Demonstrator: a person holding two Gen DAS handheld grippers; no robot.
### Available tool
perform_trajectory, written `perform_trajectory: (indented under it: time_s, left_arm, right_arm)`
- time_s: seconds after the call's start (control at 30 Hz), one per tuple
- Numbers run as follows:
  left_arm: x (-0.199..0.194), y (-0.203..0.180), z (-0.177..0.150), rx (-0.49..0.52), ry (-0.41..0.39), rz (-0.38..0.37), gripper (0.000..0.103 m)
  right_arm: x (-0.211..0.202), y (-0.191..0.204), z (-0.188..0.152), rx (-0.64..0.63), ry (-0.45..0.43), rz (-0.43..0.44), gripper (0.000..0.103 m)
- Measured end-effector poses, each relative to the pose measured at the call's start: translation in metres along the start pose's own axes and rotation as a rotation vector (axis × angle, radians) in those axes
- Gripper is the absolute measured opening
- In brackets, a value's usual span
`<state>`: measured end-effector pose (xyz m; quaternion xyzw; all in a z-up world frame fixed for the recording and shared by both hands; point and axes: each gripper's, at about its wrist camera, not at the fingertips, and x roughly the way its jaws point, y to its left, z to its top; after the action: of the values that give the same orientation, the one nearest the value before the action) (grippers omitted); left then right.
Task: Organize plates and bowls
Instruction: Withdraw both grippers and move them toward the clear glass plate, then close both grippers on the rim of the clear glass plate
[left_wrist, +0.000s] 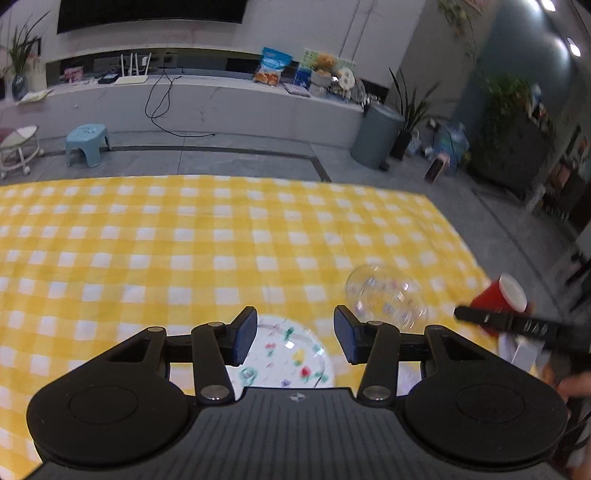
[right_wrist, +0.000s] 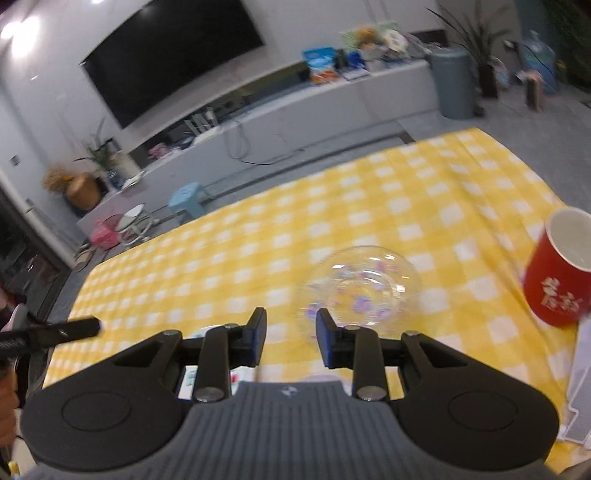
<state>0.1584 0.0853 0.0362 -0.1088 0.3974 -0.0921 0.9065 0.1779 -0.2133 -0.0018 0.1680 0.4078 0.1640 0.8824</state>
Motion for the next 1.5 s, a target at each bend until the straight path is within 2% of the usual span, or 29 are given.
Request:
perform_trajectory:
  time_s: [0.13,0.27,0.33,0.43,0.53,0.6,0.67,0.73,0.8,0.87,0.97,1.03,1.13,1.17,1.23,1.33,1.37,1.4,1.5]
  left_arm:
    - [0.029,-0.013,0.015,-0.007,0.074,-0.091,0.054]
    - [0.074,-0.021,0.029,-0.028,0.141,-0.097,0.054]
    - [0.092,-0.027,0.033,-0.008,0.187,-0.097,0.051]
    - [0.112,-0.036,0.029,0.059,0.286,-0.170,0.051]
    - [0.128,-0.045,0.024,0.102,0.361,-0.185,0.050]
    - [0.142,-0.053,0.016,0.137,0.473,-0.182,0.049]
    - [0.149,-0.062,0.004,0.198,0.532,-0.184,0.047]
    - [0.154,-0.073,-0.008,0.276,0.562,-0.161,0.046]
    - [0.159,-0.082,-0.018,0.340,0.571,-0.110,0.044]
    - [0.165,-0.088,-0.022,0.368,0.581,-0.094,0.044]
    - [0.172,-0.094,-0.027,0.371,0.627,-0.128,0.044]
    - [0.178,-0.101,-0.032,0.409,0.651,-0.117,0.044]
    - [0.185,-0.109,-0.040,0.466,0.649,-0.057,0.032]
    - [0.187,-0.110,-0.043,0.476,0.642,-0.035,0.027]
    - [0.188,-0.113,-0.043,0.492,0.594,-0.006,0.028]
    - [0.189,-0.118,-0.042,0.528,0.496,0.085,0.019]
    - [0.190,-0.119,-0.043,0.541,0.480,0.105,0.019]
    - [0.192,-0.118,-0.042,0.539,0.473,0.105,0.019]
    - [0.197,-0.115,-0.035,0.499,0.467,0.117,0.019]
  right_arm:
    - [0.004,-0.026,0.006,0.073,-0.010,-0.002,0.030]
    - [0.012,-0.048,0.005,0.117,0.003,-0.026,0.030]
    - [0.017,-0.059,0.004,0.123,0.034,-0.027,0.030]
    - [0.028,-0.061,0.002,0.099,0.119,0.025,0.030]
    - [0.037,-0.061,-0.002,0.091,0.158,0.010,0.030]
    - [0.043,-0.058,-0.007,0.065,0.218,0.034,0.030]
    - [0.047,-0.049,-0.016,-0.023,0.276,0.044,0.030]
    - [0.050,-0.034,-0.026,-0.164,0.284,-0.029,0.030]
    - [0.055,-0.027,-0.031,-0.206,0.291,-0.062,0.030]
    - [0.061,-0.034,-0.030,-0.144,0.282,-0.068,0.029]
    - [0.064,-0.056,-0.025,-0.025,0.256,-0.088,0.030]
    - [0.066,-0.069,-0.025,0.046,0.280,-0.068,0.030]
    - [0.063,-0.071,-0.026,0.039,0.297,-0.043,0.030]
    - [0.061,-0.068,-0.025,0.036,0.285,-0.046,0.030]
    - [0.060,-0.065,-0.024,0.039,0.265,-0.040,0.030]
    - [0.062,-0.070,-0.020,0.094,0.231,-0.027,0.030]
    - [0.062,-0.073,-0.016,0.120,0.205,-0.031,0.030]
    - [0.062,-0.078,-0.015,0.149,0.164,-0.043,0.030]
    - [0.070,-0.090,-0.011,0.226,0.119,-0.075,0.030]
